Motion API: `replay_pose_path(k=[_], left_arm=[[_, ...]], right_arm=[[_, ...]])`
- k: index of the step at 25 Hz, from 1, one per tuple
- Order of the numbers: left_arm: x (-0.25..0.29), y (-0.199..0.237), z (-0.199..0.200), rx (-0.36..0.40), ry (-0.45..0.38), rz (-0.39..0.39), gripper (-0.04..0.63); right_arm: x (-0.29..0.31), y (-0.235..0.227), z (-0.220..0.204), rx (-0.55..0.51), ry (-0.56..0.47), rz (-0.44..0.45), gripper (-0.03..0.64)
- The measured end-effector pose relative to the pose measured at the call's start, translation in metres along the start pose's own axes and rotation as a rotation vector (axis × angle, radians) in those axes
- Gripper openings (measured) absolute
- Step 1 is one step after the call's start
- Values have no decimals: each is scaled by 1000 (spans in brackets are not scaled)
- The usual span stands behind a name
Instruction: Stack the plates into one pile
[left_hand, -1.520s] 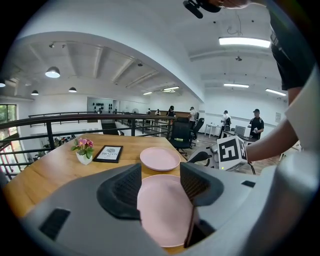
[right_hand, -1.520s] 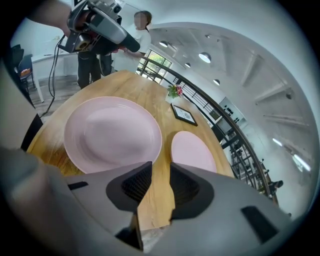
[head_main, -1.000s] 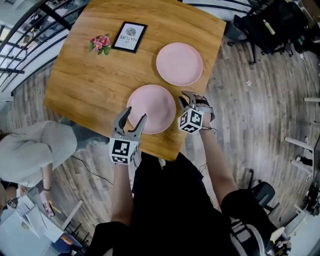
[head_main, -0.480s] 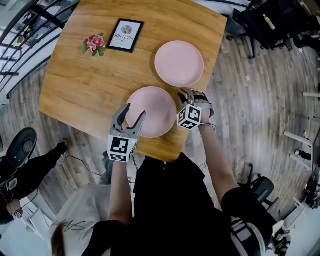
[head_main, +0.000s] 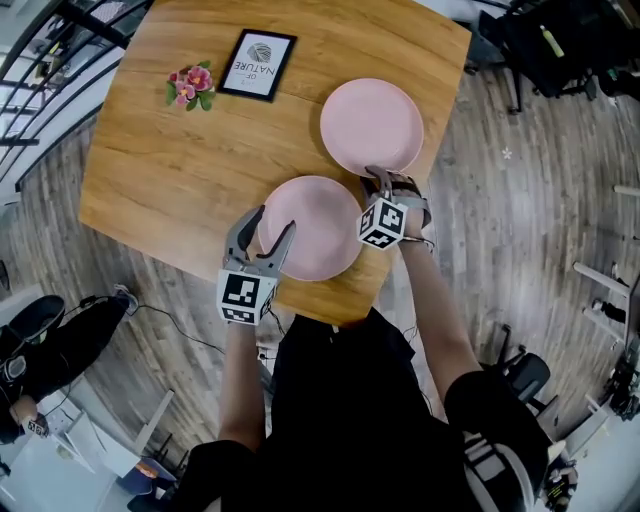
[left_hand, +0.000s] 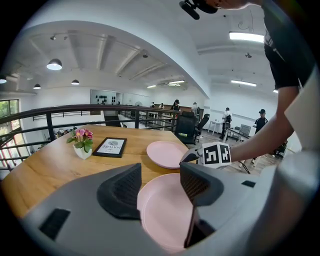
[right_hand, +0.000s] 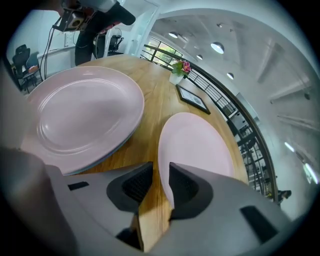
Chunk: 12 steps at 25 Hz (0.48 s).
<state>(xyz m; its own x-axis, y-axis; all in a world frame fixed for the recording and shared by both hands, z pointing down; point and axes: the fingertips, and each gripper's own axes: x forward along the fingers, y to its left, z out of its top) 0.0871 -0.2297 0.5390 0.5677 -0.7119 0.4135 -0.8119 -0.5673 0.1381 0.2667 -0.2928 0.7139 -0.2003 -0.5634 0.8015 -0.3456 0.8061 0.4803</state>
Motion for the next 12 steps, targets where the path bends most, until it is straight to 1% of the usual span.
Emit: replay_pose_path(k=[2, 4, 7, 9, 12], left_arm=[[0, 0, -2, -6, 7, -1, 250], [-1, 0, -3, -4, 15, 1, 250], [-4, 4, -2, -1, 6, 10, 250], [-6, 7, -3, 1, 7, 17, 250], [-13, 9, -2, 2, 7, 31, 250]], right_arm=[[2, 2, 2, 2, -1, -2, 100], [2, 2, 3, -1, -6, -6, 44], [3, 3, 7, -30, -21, -13, 29], [4, 5, 9, -61, -19, -16, 23], [-1, 6, 9, -78, -14, -22, 21]])
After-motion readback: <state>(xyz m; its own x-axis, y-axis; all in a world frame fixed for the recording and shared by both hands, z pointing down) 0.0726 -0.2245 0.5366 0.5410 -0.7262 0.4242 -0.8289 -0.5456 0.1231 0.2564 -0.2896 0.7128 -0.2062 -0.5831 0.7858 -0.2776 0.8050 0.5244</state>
